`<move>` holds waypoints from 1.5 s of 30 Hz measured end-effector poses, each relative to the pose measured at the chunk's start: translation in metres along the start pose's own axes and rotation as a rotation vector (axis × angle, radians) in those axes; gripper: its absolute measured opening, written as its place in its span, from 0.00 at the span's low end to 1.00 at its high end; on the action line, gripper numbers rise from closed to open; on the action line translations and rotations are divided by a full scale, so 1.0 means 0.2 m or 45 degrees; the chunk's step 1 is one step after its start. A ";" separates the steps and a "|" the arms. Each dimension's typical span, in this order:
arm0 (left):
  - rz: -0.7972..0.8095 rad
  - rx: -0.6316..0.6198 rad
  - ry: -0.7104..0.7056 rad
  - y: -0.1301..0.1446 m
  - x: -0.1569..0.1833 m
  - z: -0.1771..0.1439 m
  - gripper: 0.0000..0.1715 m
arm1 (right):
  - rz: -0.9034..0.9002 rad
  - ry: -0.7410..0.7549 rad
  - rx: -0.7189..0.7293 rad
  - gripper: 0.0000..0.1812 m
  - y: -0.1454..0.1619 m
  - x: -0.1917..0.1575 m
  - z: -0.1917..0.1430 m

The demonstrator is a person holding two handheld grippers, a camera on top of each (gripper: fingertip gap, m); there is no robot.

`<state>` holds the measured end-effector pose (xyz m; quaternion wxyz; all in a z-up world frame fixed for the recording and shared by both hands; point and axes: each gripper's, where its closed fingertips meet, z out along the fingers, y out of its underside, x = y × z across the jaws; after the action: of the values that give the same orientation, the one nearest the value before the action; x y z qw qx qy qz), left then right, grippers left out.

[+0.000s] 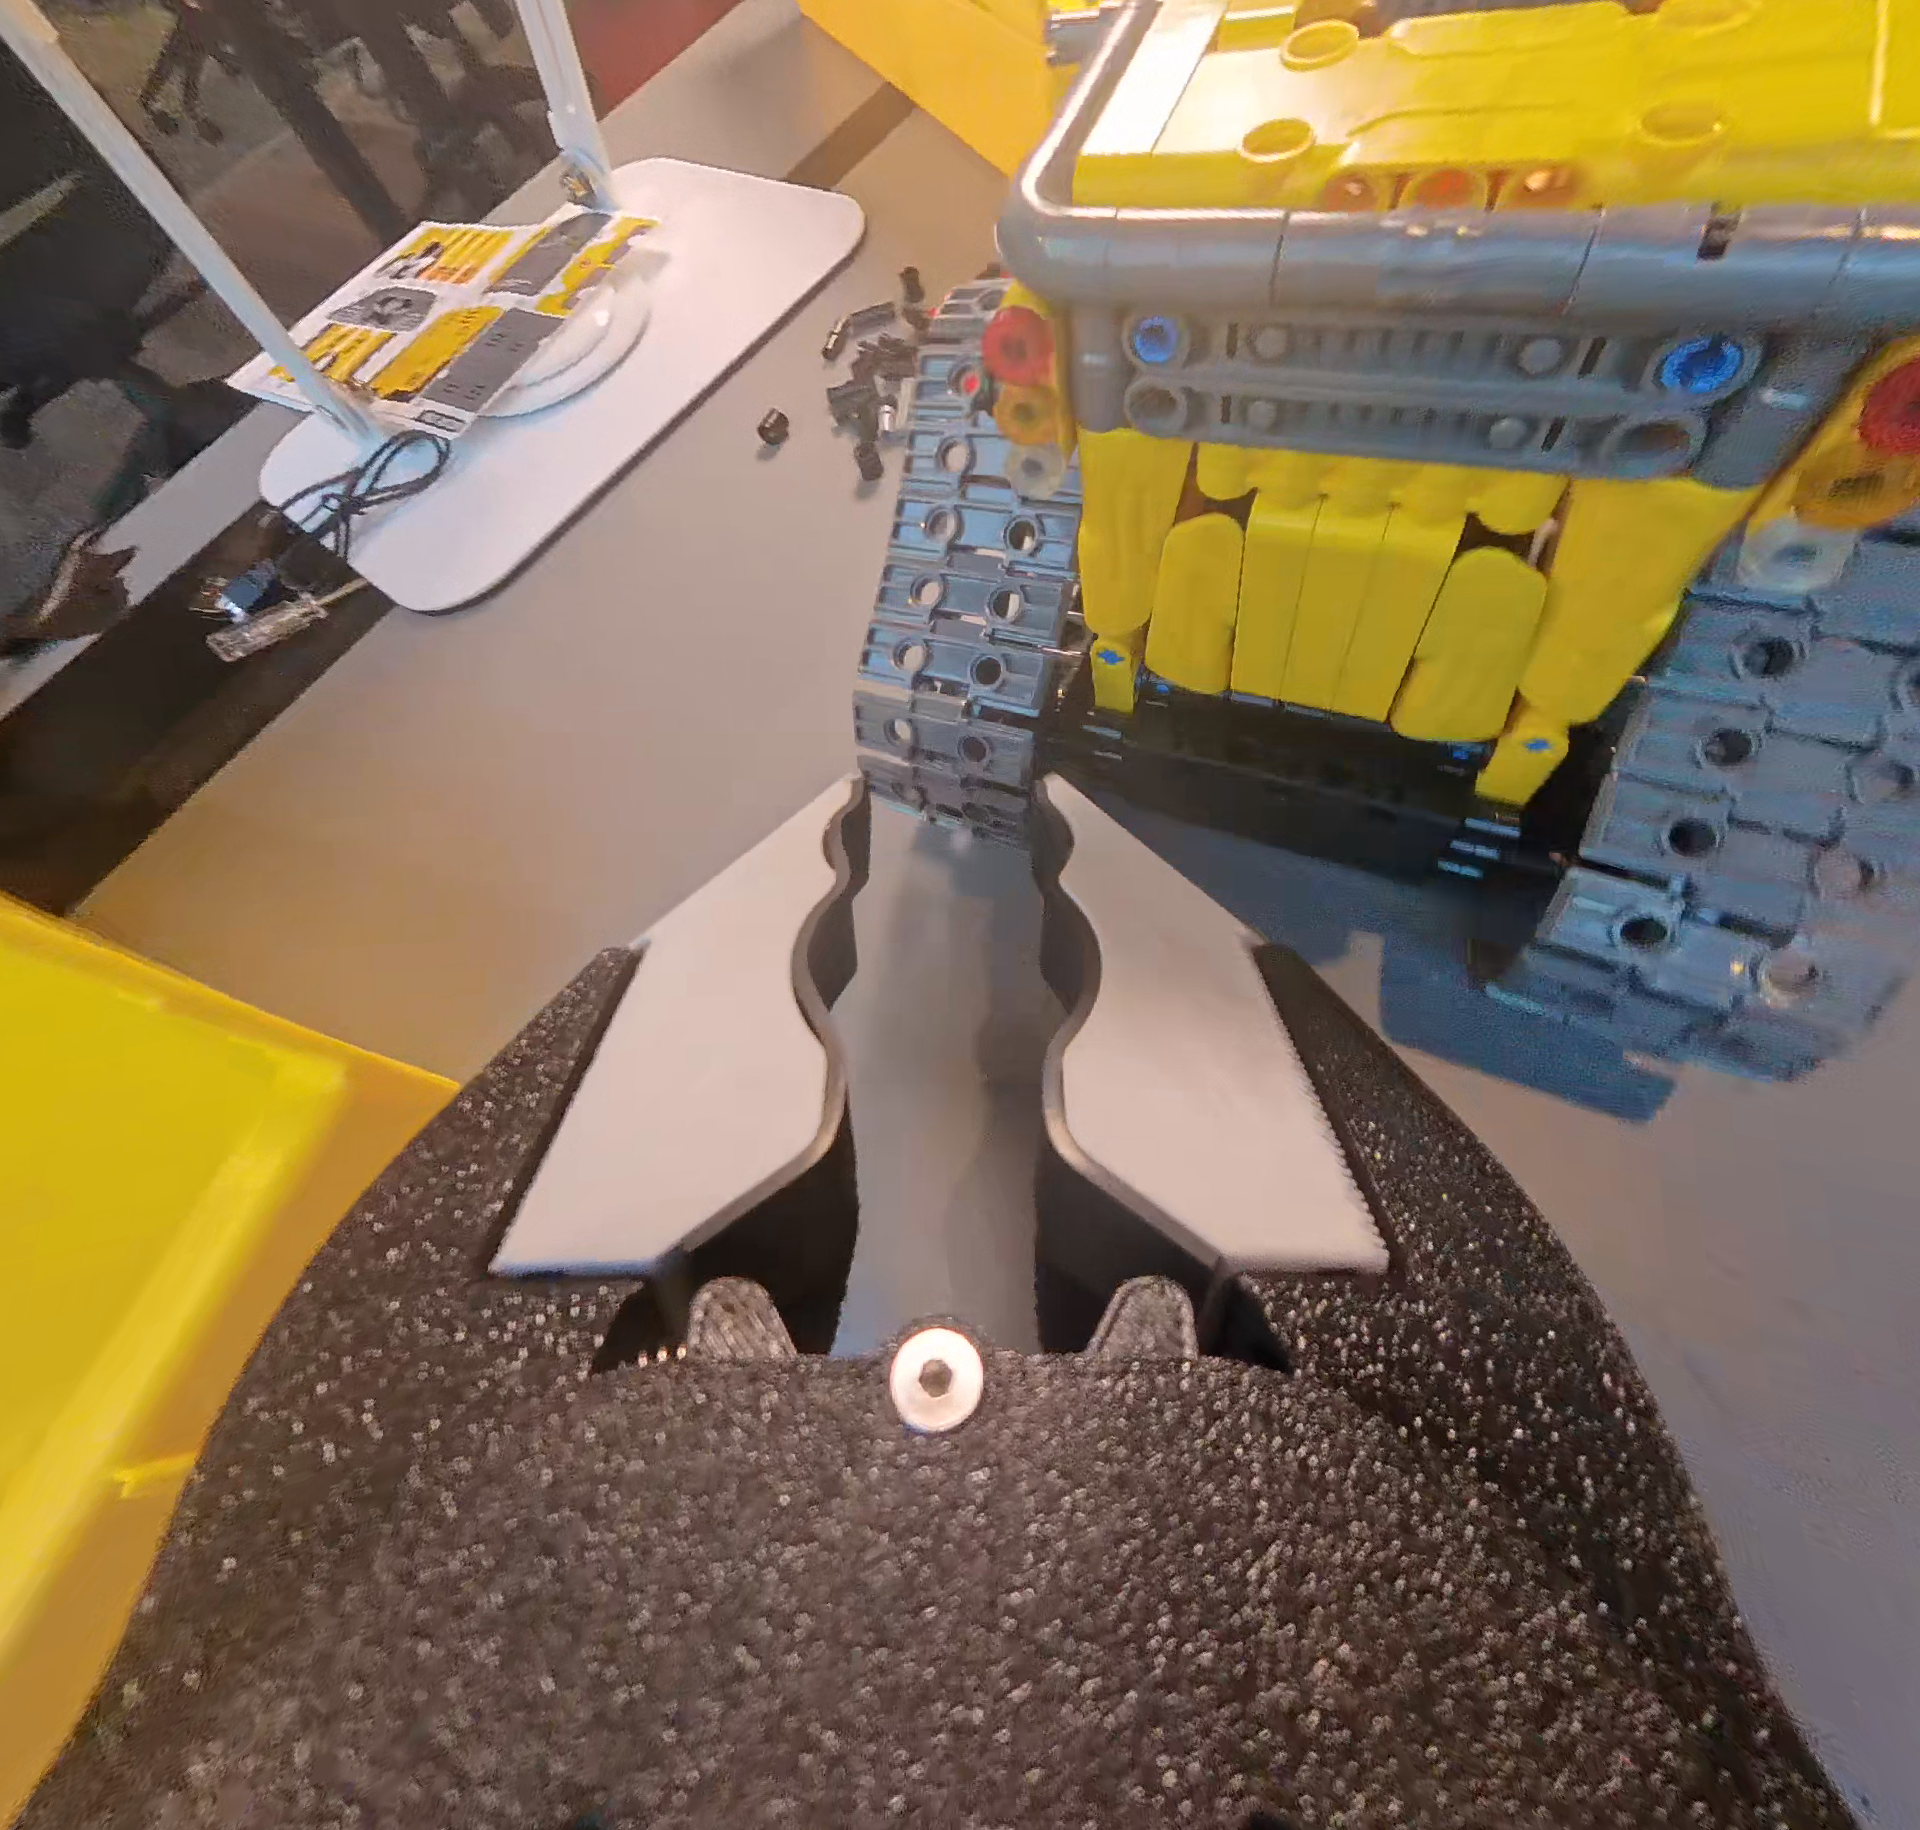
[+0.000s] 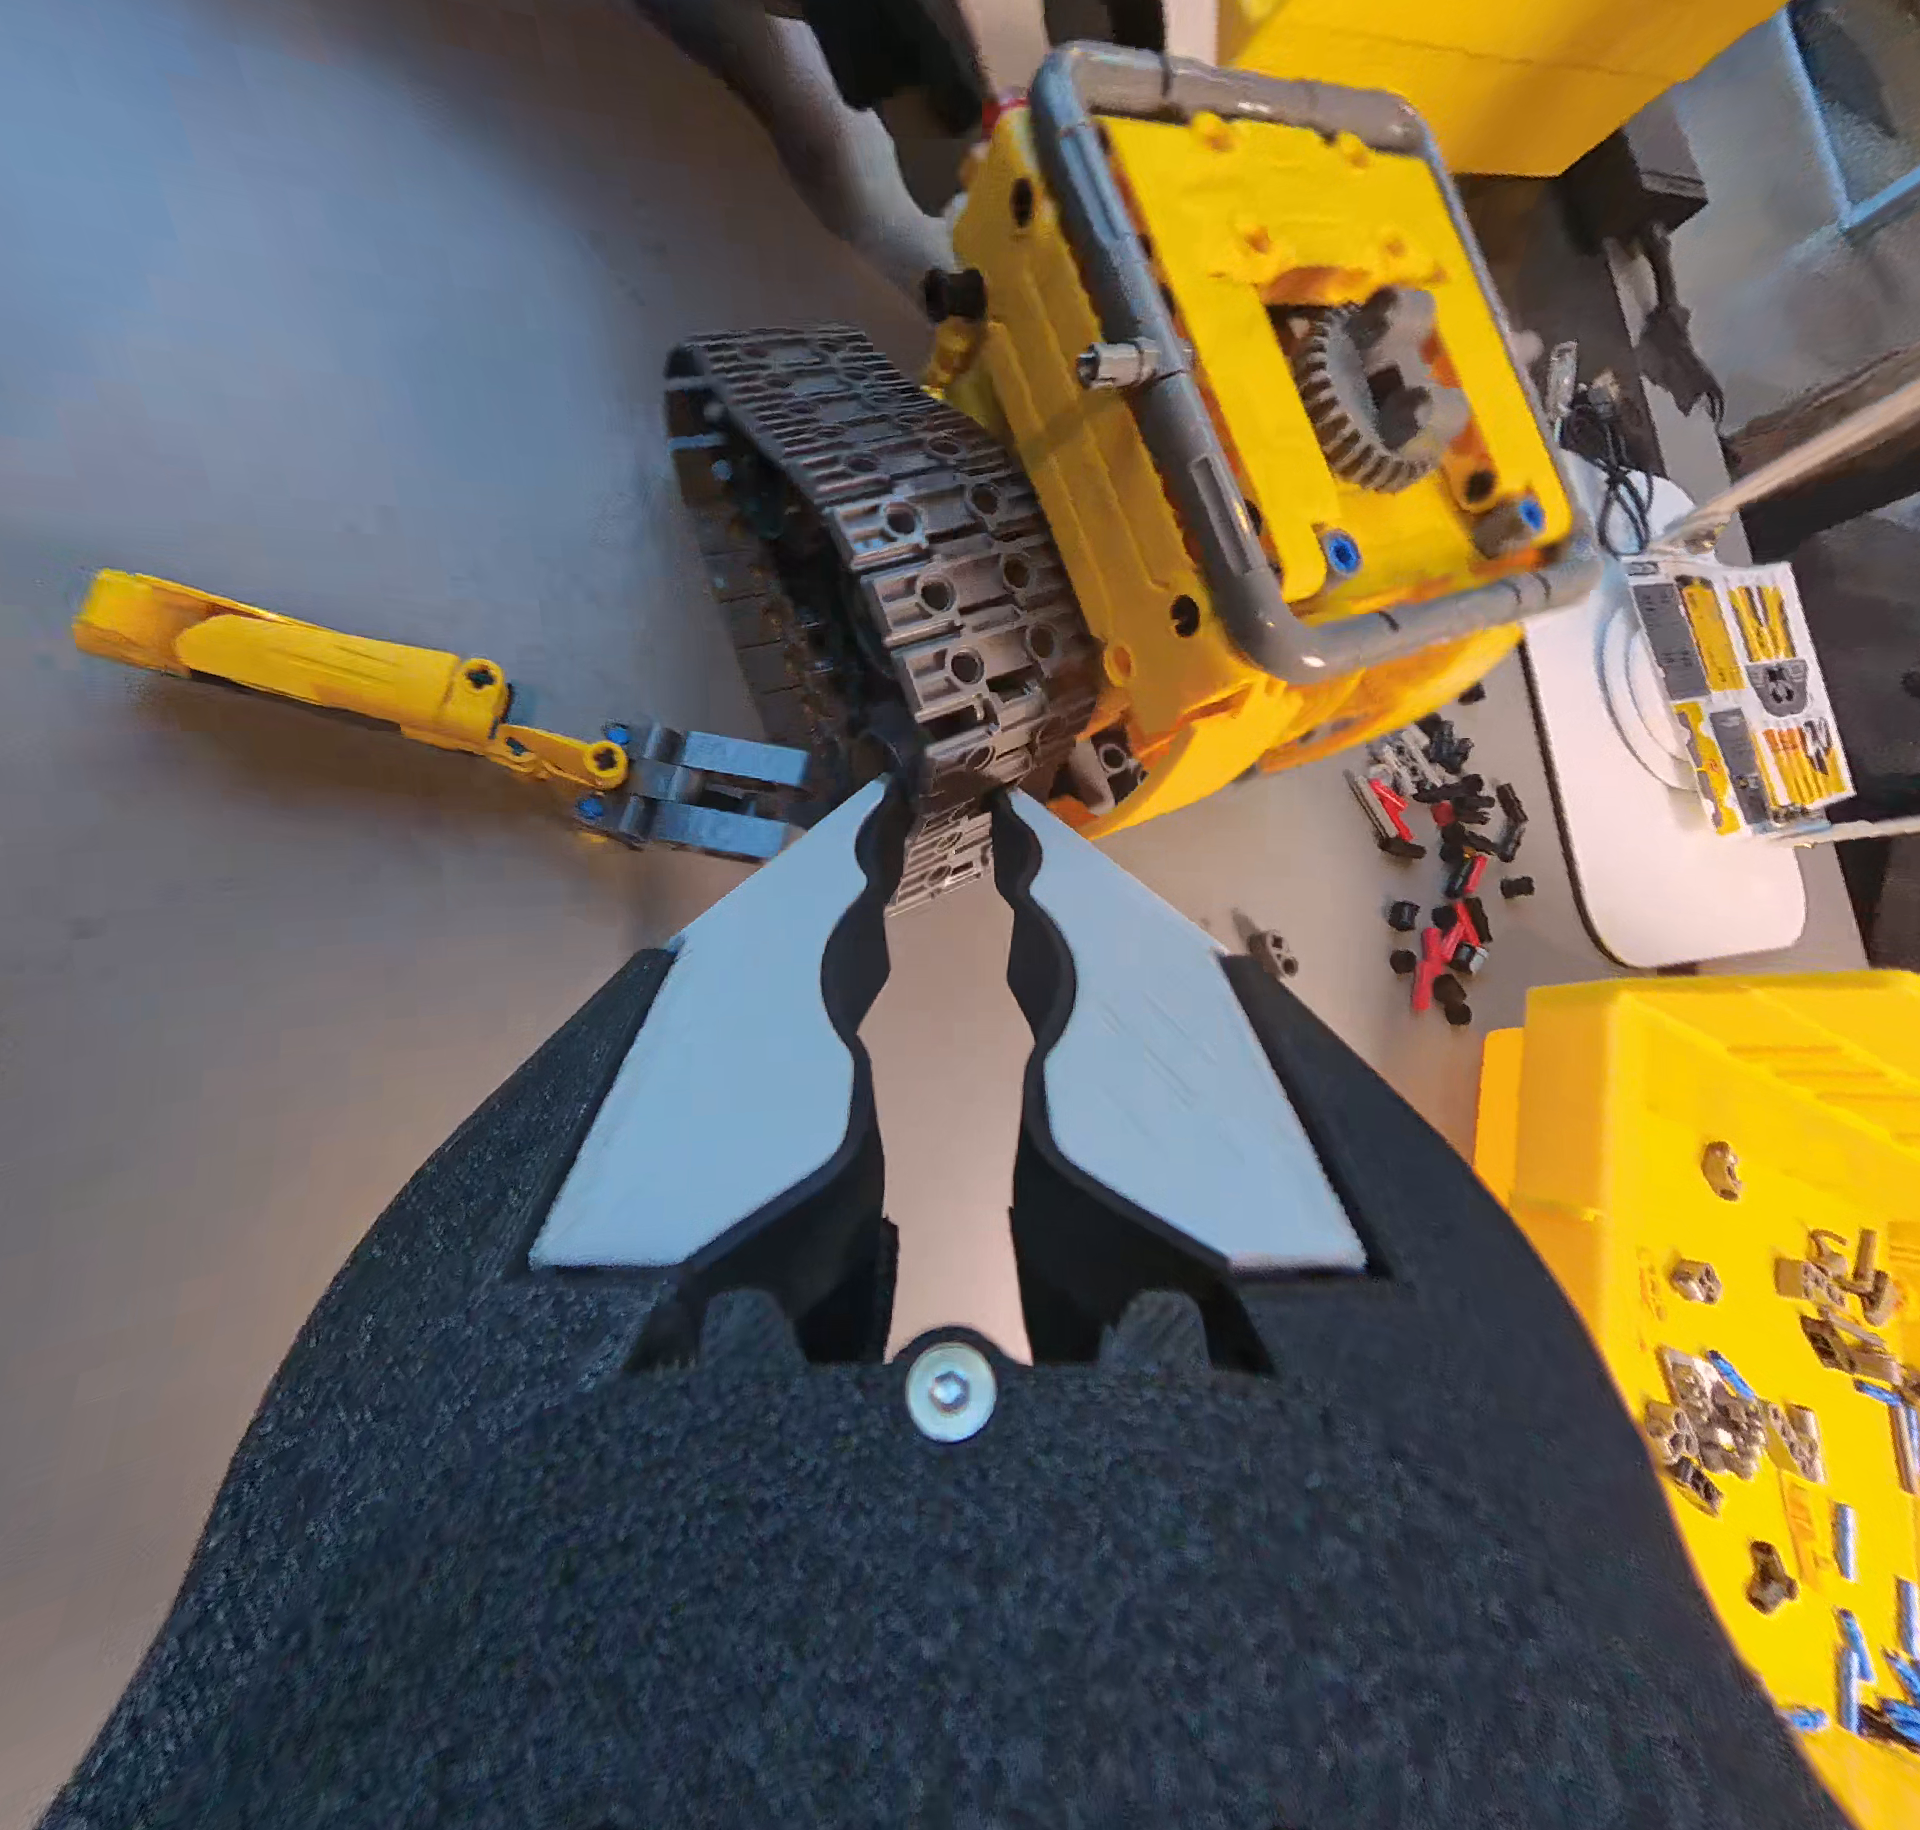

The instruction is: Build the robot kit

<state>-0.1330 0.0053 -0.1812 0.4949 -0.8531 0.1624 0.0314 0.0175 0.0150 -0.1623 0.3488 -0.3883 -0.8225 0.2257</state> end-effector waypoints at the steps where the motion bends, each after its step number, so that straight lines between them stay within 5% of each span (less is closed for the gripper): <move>1: 0.010 0.000 -0.028 -0.01 -0.01 0.02 0.17 | -0.009 -0.018 -0.007 0.09 -0.02 -0.03 0.00; 7: 0.069 -0.009 -0.076 -0.02 -0.04 0.04 0.20 | -0.033 -0.074 0.004 0.10 -0.07 -0.11 0.00; 10: 0.005 0.038 -0.043 -0.04 -0.07 -0.04 0.20 | 0.004 -0.246 0.108 0.10 -0.09 -0.15 -0.12; 16: -0.075 0.264 0.082 -0.18 -0.04 -0.22 0.19 | 0.092 -0.527 0.075 0.27 0.04 -0.29 -0.05; 18: -0.093 0.336 0.128 -0.23 -0.01 -0.27 0.19 | 0.092 -0.549 0.104 0.24 0.03 -0.31 -0.01; 21: -0.077 0.411 0.262 -0.29 0.10 -0.36 0.16 | 0.114 -0.603 0.129 0.00 0.02 -0.33 -0.01; 23: -0.040 0.421 0.463 -0.32 0.24 -0.44 0.14 | 0.130 -0.654 0.132 0.00 0.02 -0.35 -0.05; 27: 0.038 0.285 0.928 -0.30 0.62 -0.56 0.18 | 0.099 -0.691 0.135 0.00 0.02 -0.37 -0.12; 30: 0.156 0.117 1.114 -0.17 0.85 -0.55 0.22 | 0.022 -0.623 0.263 0.12 -0.08 -0.34 -0.14; 32: 0.193 0.004 1.167 -0.08 0.92 -0.50 0.23 | -0.040 -0.622 0.356 0.19 -0.16 -0.38 -0.15; 35: 0.164 -0.071 1.218 -0.02 0.96 -0.45 0.24 | -0.166 -0.480 0.148 0.24 -0.05 -0.36 -0.03; 38: 0.148 -0.055 1.211 -0.03 0.96 -0.45 0.24 | -0.145 -0.534 0.132 0.01 -0.02 -0.39 -0.04; 44: 0.171 -0.082 1.167 -0.04 0.96 -0.46 0.32 | 0.000 -0.832 -0.079 0.01 0.12 -0.50 -0.21; 45: 0.173 -0.091 1.174 -0.04 0.96 -0.47 0.32 | 0.023 -0.849 -0.094 0.07 0.14 -0.50 -0.23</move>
<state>0.0418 -0.1179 -0.1684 0.3382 -0.7820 0.4195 -0.3131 0.1109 -0.0447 -0.1899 0.0443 -0.3128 -0.8955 0.3134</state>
